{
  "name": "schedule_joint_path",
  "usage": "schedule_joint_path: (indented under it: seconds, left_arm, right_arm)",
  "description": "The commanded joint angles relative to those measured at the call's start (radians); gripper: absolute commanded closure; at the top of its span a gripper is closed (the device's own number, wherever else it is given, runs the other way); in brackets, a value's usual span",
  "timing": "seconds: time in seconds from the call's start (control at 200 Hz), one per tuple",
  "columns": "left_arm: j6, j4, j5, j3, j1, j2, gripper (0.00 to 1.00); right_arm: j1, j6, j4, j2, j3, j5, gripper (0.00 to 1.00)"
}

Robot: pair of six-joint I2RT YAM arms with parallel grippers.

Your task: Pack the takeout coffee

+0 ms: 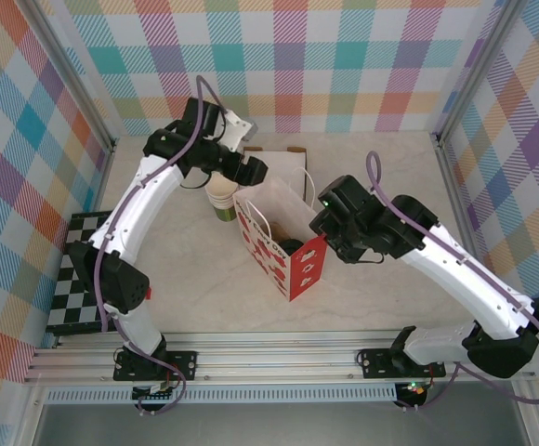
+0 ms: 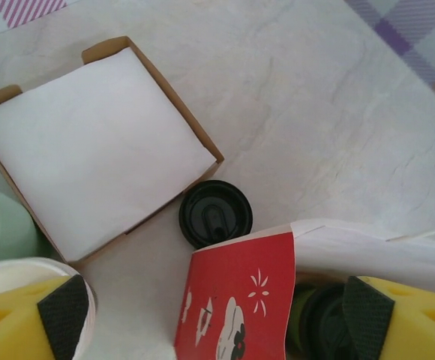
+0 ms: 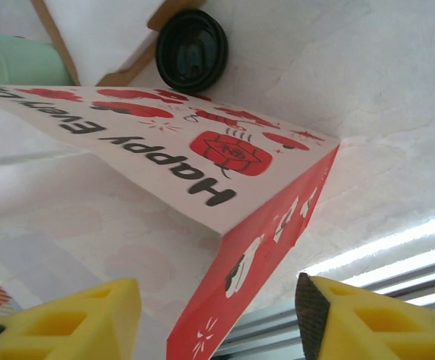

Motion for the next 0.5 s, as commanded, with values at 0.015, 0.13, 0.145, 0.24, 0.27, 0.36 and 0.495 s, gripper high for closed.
schedule_joint_path:
  seconds: [0.015, 0.13, 0.145, 0.24, 0.27, 0.36, 0.495]
  left_arm:
    - [0.143, -0.076, -0.018, 0.037, -0.023, 0.024, 0.17]
    - [0.163, -0.081, -0.009, 0.038, -0.029, 0.040, 0.25]
    - [0.164, -0.083, -0.017, 0.039, -0.031, 0.044, 0.26]
    - [0.180, -0.113, -0.064, 0.049, -0.042, 0.061, 0.30]
    - [0.183, -0.121, -0.068, 0.051, -0.043, 0.064, 0.32]
    - [0.184, -0.123, -0.077, 0.042, -0.047, 0.062, 0.41]
    - [0.168, -0.107, -0.101, 0.037, -0.053, 0.060, 0.64]
  right_arm:
    - [-0.003, 0.092, 0.008, 0.000, -0.033, -0.039, 0.45]
    - [-0.006, 0.076, 0.019, 0.020, -0.030, -0.043, 0.48]
    - [-0.006, 0.073, 0.022, 0.022, -0.030, -0.045, 0.48]
    - [-0.007, 0.055, 0.037, 0.036, -0.031, -0.055, 0.54]
    - [-0.008, 0.053, 0.037, 0.039, -0.031, -0.055, 0.56]
    - [-0.012, 0.042, 0.043, 0.042, -0.037, -0.052, 0.62]
    - [-0.025, 0.002, 0.067, 0.045, -0.047, -0.066, 0.71]
